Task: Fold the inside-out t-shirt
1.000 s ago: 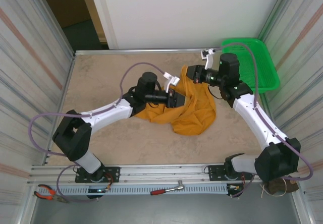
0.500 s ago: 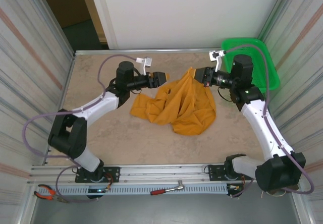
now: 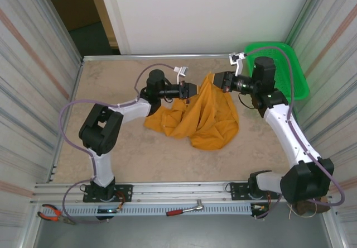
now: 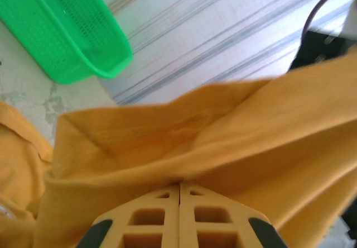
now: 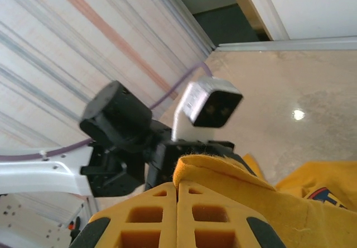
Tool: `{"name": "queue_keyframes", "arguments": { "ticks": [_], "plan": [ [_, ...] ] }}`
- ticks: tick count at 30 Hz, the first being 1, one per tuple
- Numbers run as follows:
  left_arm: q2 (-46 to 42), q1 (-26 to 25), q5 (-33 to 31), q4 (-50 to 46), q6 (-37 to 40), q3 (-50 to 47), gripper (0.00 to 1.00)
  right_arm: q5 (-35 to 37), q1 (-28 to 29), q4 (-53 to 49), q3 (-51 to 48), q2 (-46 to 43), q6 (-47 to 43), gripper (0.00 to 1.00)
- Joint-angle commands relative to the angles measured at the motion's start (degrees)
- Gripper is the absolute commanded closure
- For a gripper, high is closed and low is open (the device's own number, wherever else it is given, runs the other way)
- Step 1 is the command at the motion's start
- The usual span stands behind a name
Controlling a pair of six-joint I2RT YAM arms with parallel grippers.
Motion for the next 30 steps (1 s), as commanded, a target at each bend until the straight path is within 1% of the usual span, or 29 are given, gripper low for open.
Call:
{"name": "queue_keyframes", "arguments": {
  "ticks": [1, 3, 5, 6, 8, 9, 11, 13, 14, 16, 17, 18, 19, 20, 21, 22, 23, 24, 27, 28, 30],
  "plan": [
    [-2.16, 3.17, -5.41, -5.92, 3.84, 4.7, 1.0, 3.15, 0.2, -0.3, 1.33, -0.06, -2.02, 1.0],
    [-3.9, 4.65, -10.27, -11.59, 7.74, 5.73, 1.0, 5.42, 0.89, -0.42, -1.29, -1.09, -1.76, 1.0],
    [-5.77, 5.92, -14.53, -15.22, 10.8, 5.48, 1.0, 9.41, 2.91, -0.87, -5.85, -2.86, -1.75, 1.0],
    [-6.53, 6.33, -15.81, -15.75, 11.75, 4.7, 1.0, 12.03, 4.28, -0.85, -8.52, -3.94, -1.86, 1.0],
    [-8.86, 6.91, -18.63, -16.5, 13.5, 1.41, 1.0, 20.2, 8.5, -0.76, -15.92, -6.37, -2.28, 1.0],
    [-9.96, 6.92, -19.46, -16.63, 14.32, -0.36, 1.0, 24.2, 10.55, -0.42, -19.25, -7.08, -1.83, 1.0],
    [-12.35, 6.83, -21.24, -17.12, 15.54, -4.6, 1.0, 34.71, 16.43, 0.15, -26.69, -7.92, -0.23, 1.0],
    [-14.27, 6.58, -21.3, -17.55, 16.46, -8.06, 1.0, 42.9, 21.55, 1.49, -33.28, -8.75, 2.6, 1.0],
    [-15.44, 6.4, -21.54, -18.32, 17.05, -9.52, 1.0, 45.38, 23.66, 2.0, -36.31, -9.28, 4.72, 1.0],
    [-17.54, 6.15, -21.18, -20.22, 18.46, -11.28, 1.0, 47.13, 26.68, 1.99, -40.58, -10.34, 8.76, 1.0],
    [-18.58, 5.93, -20.96, -21.63, 19.53, -11.87, 0.98, 48.07, 27.99, 1.03, -41.94, -11.13, 10.43, 0.83],
    [-19.55, 5.66, -20.78, -23.48, 20.65, -12.05, 0.94, 49.43, 28.76, -0.76, -42.35, -12.49, 11.63, 0.63],
    [-20.47, 5.24, -20.81, -25.85, 22.15, -11.99, 0.88, 51.1, 29.22, -3.04, -42.25, -14.8, 12.4, 0.48],
    [-21.24, 4.81, -21.05, -28.03, 23.45, -11.77, 0.8, 52.86, 29.21, -5.09, -41.74, -18.27, 12.68, 0.39],
    [-21.8, 4.38, -21.2, -29.37, 24.3, -11.68, 0.74, 54.51, 28.87, -6.74, -40.96, -20.81, 12.57, 0.33],
    [-22.26, 3.75, -21.41, -30.42, 24.9, -11.64, 0.68, 55.54, 27.73, -8.1, -39.59, -23.3, 11.85, 0.3],
    [-22.77, 3.12, -21.88, -31.3, 25.43, -11.64, 0.62, 54.94, 25.61, -9.2, -38.02, -24.99, 10.89, 0.28],
    [-23.13, 2.47, -22.46, -32.06, 25.87, -11.64, 0.57, 53.39, 23.09, -10.05, -36.39, -25.68, 10.13, 0.28],
    [-24.27, -0.25, -24.86, -35.22, 28.11, -11.29, 0.52, 45.46, 13.62, -12.47, -30.56, -23.02, 7.66, 0.29],
    [-24.71, -1.2, -25.75, -35.75, 28.57, -11.45, 0.51, 43.5, 11.63, -13.03, -28.7, -21.16, 6.3, 0.29],
    [-25.26, -2.96, -26.9, -36.29, 28.85, -11.91, 0.5, 41.61, 10.55, -13.45, -26.07, -17.68, 3.93, 0.3]
  ]
}}
